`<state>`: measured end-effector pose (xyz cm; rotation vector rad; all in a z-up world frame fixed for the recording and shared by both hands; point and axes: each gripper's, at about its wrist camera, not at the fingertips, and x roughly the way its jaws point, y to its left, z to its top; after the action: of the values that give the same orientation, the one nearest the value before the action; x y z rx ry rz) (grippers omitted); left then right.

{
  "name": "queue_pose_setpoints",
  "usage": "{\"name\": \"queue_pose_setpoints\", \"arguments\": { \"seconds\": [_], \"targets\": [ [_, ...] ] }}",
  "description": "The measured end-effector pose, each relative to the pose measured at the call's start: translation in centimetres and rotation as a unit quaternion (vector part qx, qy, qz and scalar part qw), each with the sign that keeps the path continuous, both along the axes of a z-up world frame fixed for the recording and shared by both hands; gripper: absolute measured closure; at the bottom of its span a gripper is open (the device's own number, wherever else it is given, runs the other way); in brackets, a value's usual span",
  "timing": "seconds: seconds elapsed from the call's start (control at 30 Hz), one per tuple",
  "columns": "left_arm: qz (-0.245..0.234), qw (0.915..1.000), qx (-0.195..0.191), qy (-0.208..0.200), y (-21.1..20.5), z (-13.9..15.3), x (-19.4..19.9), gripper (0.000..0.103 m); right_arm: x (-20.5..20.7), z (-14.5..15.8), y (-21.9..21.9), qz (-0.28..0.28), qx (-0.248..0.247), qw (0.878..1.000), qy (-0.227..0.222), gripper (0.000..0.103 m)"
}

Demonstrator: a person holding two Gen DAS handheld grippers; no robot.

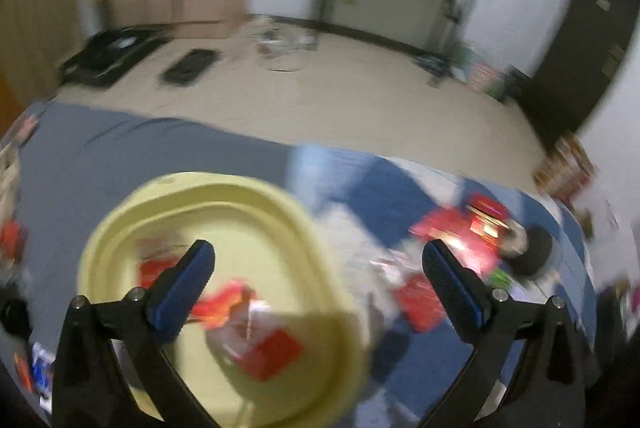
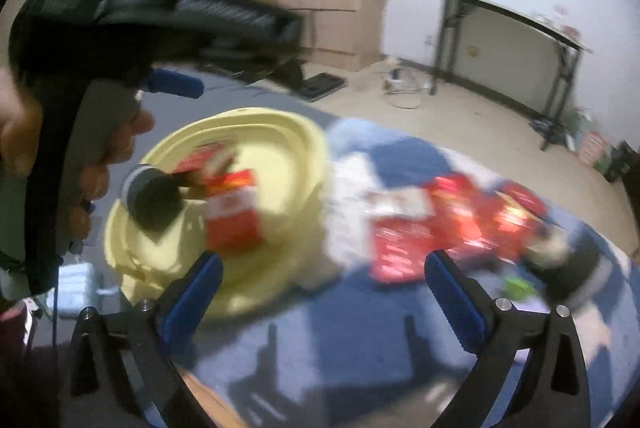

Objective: Organize rigid objects
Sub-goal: 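Carry both packs over the yellow tray and release them inside, then grasp a red pack with the left tool while the right tool grasps the lavender plush ball, then carry the red pack and plush ball into the yellow tray and release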

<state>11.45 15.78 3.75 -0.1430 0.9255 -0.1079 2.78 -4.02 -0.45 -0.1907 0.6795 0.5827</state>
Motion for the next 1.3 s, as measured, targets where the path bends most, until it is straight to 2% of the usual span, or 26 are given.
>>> {"name": "queue_pose_setpoints", "arguments": {
  "seconds": [0.07, 0.1, 0.13, 0.23, 0.37, 0.53, 0.77, 0.83, 0.9, 0.93, 1.0, 1.03, 1.17, 1.3],
  "targets": [
    [-0.046, 0.9989, 0.007, 0.012, -2.0, -0.4, 0.2, 0.0, 0.2, -0.2, -3.4, -0.027, -0.013, 1.0, -0.008, 0.0],
    [-0.079, 0.9963, 0.031, 0.015, -3.5, -0.7, 0.2, 0.0, -1.2, -0.5, -4.5, -0.037, -0.016, 0.999, -0.006, 0.0],
    [-0.104, 0.9932, 0.051, 0.013, -4.5, -1.0, 0.1, 0.0, -1.0, -1.1, -6.3, -0.052, -0.019, 0.998, 0.001, 0.0],
    [-0.188, 0.9761, 0.108, 0.018, -7.3, -2.5, 0.0, 0.0, -0.7, -2.9, -9.2, -0.084, -0.018, 0.996, 0.02, 0.0],
    [-0.248, 0.9567, 0.146, 0.041, -8.9, -5.2, 0.5, 0.0, 0.5, -4.7, -12.1, -0.115, 0.012, 0.992, 0.051, 0.0],
    [-0.289, 0.94, 0.174, 0.05, -10.3, -7.3, 1.3, 0.0, 2.2, -6.2, -11.0, -0.115, 0.017, 0.991, 0.064, 0.0],
    [-0.303, 0.9317, 0.189, 0.065, -11.6, -9.6, 2.7, 0.0, 5.4, -8.6, -10.5, -0.115, 0.008, 0.991, 0.061, 0.0],
    [-0.299, 0.9356, 0.174, 0.07, -11.6, -9.8, 2.8, 0.003, 5.7, -8.9, -10.3, -0.113, 0.007, 0.992, 0.053, 0.001],
    [-0.285, 0.9428, 0.156, 0.073, -11.4, -9.8, 2.7, 0.005, 6.0, -9.2, -10.0, -0.112, 0.007, 0.993, 0.043, 0.018],
    [-0.277, 0.9463, 0.15, 0.073, -11.2, -9.8, 2.6, 0.006, 6.1, -9.4, -9.8, -0.114, 0.004, 0.993, 0.04, 0.022],
    [-0.26, 0.9524, 0.142, 0.073, -11.0, -9.8, 2.2, 0.007, 6.0, -9.5, -9.7, -0.119, 0.005, 0.992, 0.028, 0.041],
    [-0.252, 0.9547, 0.142, 0.069, -11.0, -9.8, 1.8, 0.008, 5.9, -9.6, -9.6, -0.122, 0.004, 0.992, 0.024, 0.046],
    [-0.213, 0.964, 0.147, 0.062, -11.4, -9.2, 0.4, 0.01, 5.4, -9.7, -10.1, -0.129, 0.02, 0.991, 0.024, 0.052],
    [-0.164, 0.9779, 0.122, 0.044, -10.9, -6.3, -1.1, 0.011, 3.7, -9.0, -11.0, -0.135, 0.033, 0.99, 0.027, 0.052]
  ]
}}
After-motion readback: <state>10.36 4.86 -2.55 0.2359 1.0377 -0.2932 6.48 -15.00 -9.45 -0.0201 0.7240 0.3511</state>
